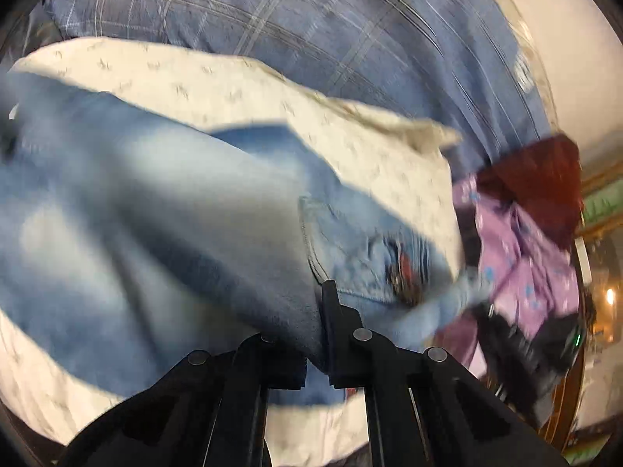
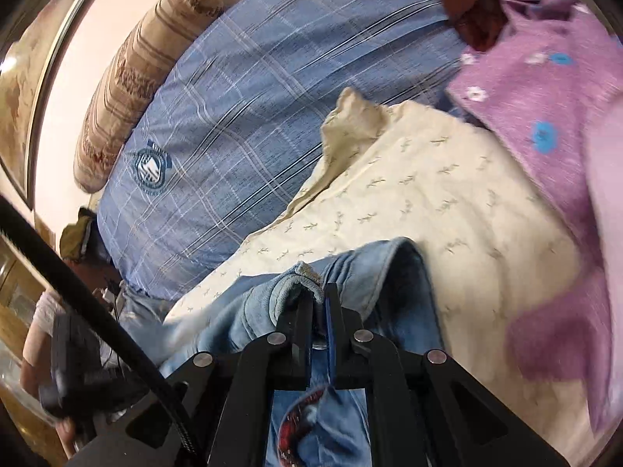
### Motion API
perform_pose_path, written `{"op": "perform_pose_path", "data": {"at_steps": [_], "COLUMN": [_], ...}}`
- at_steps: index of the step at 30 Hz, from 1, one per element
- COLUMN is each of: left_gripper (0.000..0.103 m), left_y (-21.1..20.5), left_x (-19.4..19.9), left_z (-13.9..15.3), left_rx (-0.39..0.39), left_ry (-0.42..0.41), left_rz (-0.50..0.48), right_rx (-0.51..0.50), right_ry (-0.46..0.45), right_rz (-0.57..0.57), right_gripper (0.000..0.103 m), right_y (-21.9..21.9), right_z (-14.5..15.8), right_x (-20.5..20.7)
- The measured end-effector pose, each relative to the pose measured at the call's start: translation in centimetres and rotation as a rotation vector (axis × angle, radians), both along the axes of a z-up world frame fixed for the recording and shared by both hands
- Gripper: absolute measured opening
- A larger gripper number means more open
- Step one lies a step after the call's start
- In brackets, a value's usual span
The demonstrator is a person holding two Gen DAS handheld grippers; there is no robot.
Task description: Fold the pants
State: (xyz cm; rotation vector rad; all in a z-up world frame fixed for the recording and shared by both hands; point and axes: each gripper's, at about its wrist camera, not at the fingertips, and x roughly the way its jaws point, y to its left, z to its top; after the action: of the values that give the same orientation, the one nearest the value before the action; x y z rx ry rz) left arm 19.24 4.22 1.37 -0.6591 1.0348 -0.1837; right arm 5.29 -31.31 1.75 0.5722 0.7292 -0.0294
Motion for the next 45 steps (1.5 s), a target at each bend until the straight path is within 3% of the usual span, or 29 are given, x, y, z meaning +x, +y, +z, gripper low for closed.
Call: {"op": "perform_pose_path", "data": {"at_steps": [3, 6, 9, 11, 12, 13, 15, 18, 22, 29, 31, 34, 38, 40, 42, 44, 45], "left_gripper": [0.006, 0.006, 0.01, 0.024, 0.028, 0.033, 0.034, 0.034, 0.034, 0.034, 0.034, 0.028, 0.007, 0.006, 0.006, 0.007, 0.007], "left_y": [-1.4, -1.5, -1.2, -0.9, -0.7, -0.3, 0.3, 0.8, 1.2, 0.7, 0.6, 0.4, 0.3, 0.3, -0.5, -2.0, -2.5], "left_x": [-2.2, -2.8, -3.0, -3.3, -3.6, -3.3, -3.7, -3.6, -3.5, -2.4, -2.3, -2.1, -2.5, -3.7, -5.2, -5.7, -5.4], "left_z": [-1.5, -3.3, -4.4, -4.3, -4.1, -4.1, -4.2, -4.6, -5.5, -6.0, -6.0, -6.2, -5.5, -3.8, -2.0, -2.3, -3.1], "left_rx": [0.066, 0.074, 0.045, 0.065, 0.071, 0.07, 0.052, 0.033, 0.021, 0.013, 0.012, 0.021, 0.002, -0.026, 0.001, 0.084, 0.12], "left_ry": [-0.008, 0.02, 0.057, 0.059, 0.058, 0.056, 0.052, 0.066, 0.089, 0.098, 0.096, 0.095, 0.076, 0.028, -0.032, -0.017, -0.001], "left_rz": [-0.027, -0.027, -0.025, -0.025, -0.021, -0.01, 0.009, 0.017, 0.026, 0.039, 0.045, 0.05, 0.047, 0.045, 0.009, -0.038, -0.051], "right_rx": [0.014, -0.011, 0.06, 0.097, 0.103, 0.118, 0.16, 0.178, 0.167, 0.091, 0.13, 0.089, 0.071, 0.031, -0.023, -0.082, -0.136], "right_ry": [0.01, 0.097, 0.139, 0.111, 0.094, 0.06, -0.014, -0.014, 0.073, 0.212, 0.196, 0.21, 0.106, 0.044, 0.01, 0.046, 0.114], "right_rz": [-0.045, -0.08, -0.099, -0.129, -0.156, -0.185, -0.187, -0.176, -0.143, -0.257, -0.205, -0.158, -0.161, -0.153, -0.176, -0.217, -0.241], "right_gripper": [0.006, 0.01, 0.017, 0.031, 0.052, 0.058, 0.059, 0.065, 0.065, 0.061, 0.031, 0.018, 0.014, 0.013, 0.013, 0.013, 0.013], "right_y": [0.0, 0.2, -0.6, -1.0, -1.0, -1.0, -1.0, -0.7, 0.2, -0.5, -0.6, 0.2, 0.3, 0.5, 0.7, 1.0, 1.3], "right_z": [-0.7, -2.3, -3.7, -3.5, -3.2, -2.9, -2.2, -2.2, -3.1, -4.8, -4.9, -4.8, -2.9, -1.1, 0.4, 0.8, -0.1], "right_x": [-1.6, -2.0, -2.3, -3.8, -4.8, -6.1, -7.9, -8.7, -6.9, -5.3, -4.9, -4.3, -5.5, -6.3, -7.3, -7.2, -6.5]}}
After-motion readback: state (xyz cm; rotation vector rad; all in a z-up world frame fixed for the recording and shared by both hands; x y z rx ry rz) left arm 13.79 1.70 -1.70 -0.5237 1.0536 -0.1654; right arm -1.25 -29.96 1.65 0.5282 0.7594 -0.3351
